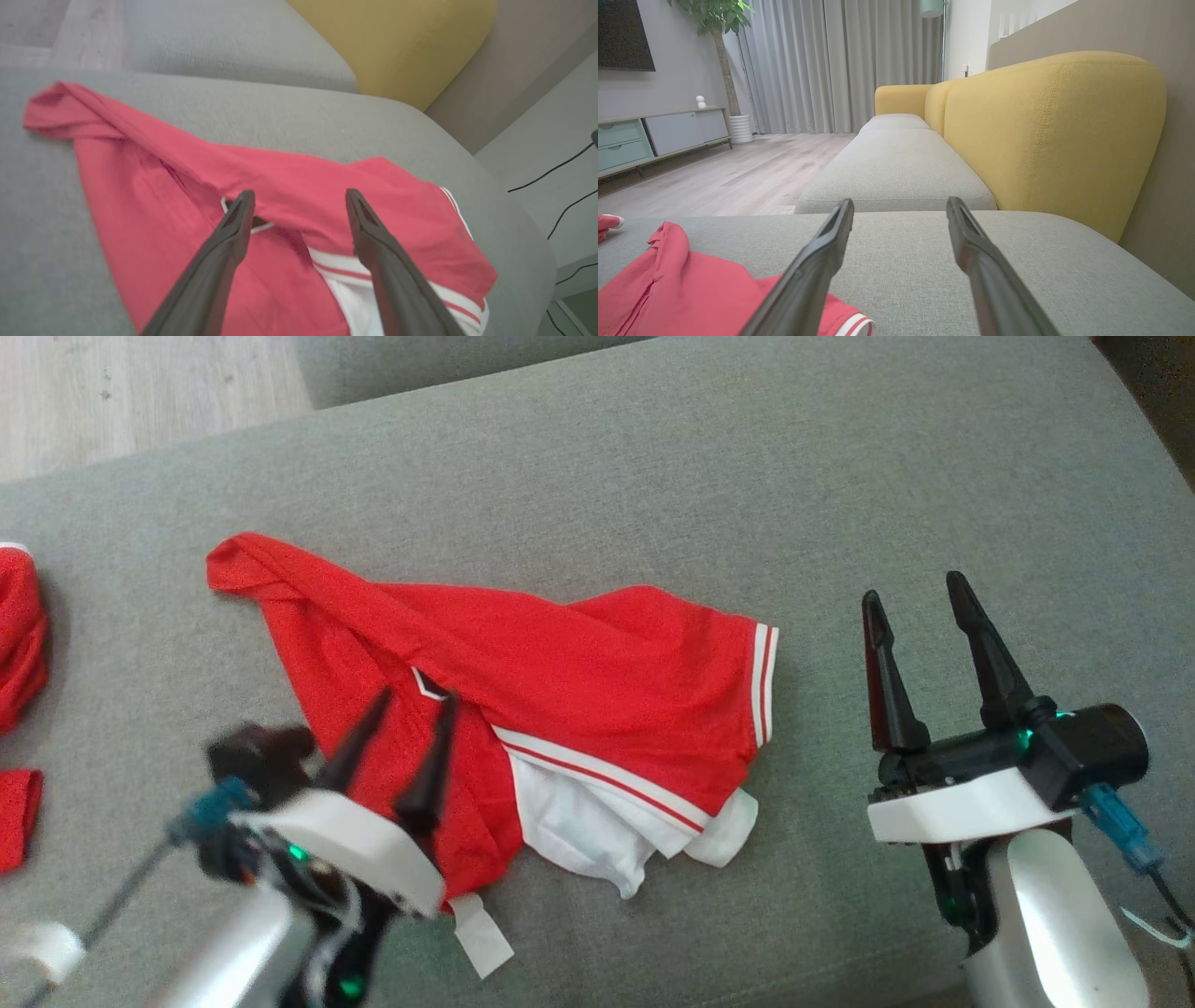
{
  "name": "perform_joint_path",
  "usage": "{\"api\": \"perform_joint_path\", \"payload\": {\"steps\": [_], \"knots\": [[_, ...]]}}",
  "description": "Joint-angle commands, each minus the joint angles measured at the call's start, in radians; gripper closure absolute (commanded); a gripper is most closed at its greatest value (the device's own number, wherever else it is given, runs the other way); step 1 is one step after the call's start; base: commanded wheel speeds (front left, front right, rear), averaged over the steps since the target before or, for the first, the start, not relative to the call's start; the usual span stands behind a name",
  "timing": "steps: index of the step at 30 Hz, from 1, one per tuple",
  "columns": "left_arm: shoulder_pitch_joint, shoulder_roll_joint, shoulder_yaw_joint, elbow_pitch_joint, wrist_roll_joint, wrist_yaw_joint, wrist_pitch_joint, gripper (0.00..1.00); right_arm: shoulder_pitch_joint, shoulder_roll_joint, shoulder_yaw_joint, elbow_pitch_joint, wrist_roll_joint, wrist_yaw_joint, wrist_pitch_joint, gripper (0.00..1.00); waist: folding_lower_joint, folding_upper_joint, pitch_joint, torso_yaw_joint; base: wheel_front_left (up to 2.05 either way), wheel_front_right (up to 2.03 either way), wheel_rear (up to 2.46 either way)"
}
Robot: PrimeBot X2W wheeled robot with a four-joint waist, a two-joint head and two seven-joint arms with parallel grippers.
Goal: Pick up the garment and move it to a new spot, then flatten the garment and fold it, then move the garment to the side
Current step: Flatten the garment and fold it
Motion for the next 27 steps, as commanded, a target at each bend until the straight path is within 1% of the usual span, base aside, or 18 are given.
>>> {"api": "perform_joint_path", "payload": {"steps": [1,3,7,13,18,23,27], "knots": [[-0.017,0.003,0.031,-0.018,0.001,0.007,-0.013,0.0,-0.004,-0.001,0.023,-0.032,-0.005,0.008,-0.006,0.0,0.0002,0.0,0.003,0.0,0.0,0.0,0.0],[-0.004,-0.018,0.004,0.006,0.012,0.006,-0.022,0.0,-0.003,-0.001,0.028,-0.034,-0.004,0.008,-0.006,0.0,0.0002,0.0,0.006,-0.002,0.0,0.0,0.0],[-0.007,-0.057,-0.043,0.056,0.011,-0.021,-0.012,0.0,-0.005,-0.001,0.037,-0.035,-0.002,0.008,-0.006,0.0,0.0002,0.0,0.017,-0.006,0.0,0.0,0.0],[-0.037,-0.104,-0.08,0.137,0.002,-0.05,0.008,0.0,-0.011,-0.001,0.044,-0.031,0.005,0.008,-0.006,0.0,0.0002,0.0,0.033,-0.019,0.0,0.0,0.0],[-0.041,-0.111,-0.093,0.19,-0.011,-0.067,0.027,0.0,-0.014,-0.001,0.047,-0.03,0.014,0.008,-0.006,0.0,0.0002,0.0,0.045,-0.034,0.0,0.0,0.0],[-0.041,-0.101,-0.097,0.217,-0.027,-0.09,0.043,0.0,-0.016,-0.001,0.041,-0.032,0.016,0.008,-0.006,0.0,0.0002,0.0,0.055,-0.041,0.0,0.0,0.0],[-0.034,-0.111,-0.099,0.214,-0.068,-0.125,0.061,0.0,-0.018,-0.001,0.04,-0.032,0.016,0.008,-0.006,0.0,0.0002,0.0,0.06,-0.043,0.0,0.0,0.0]]}}
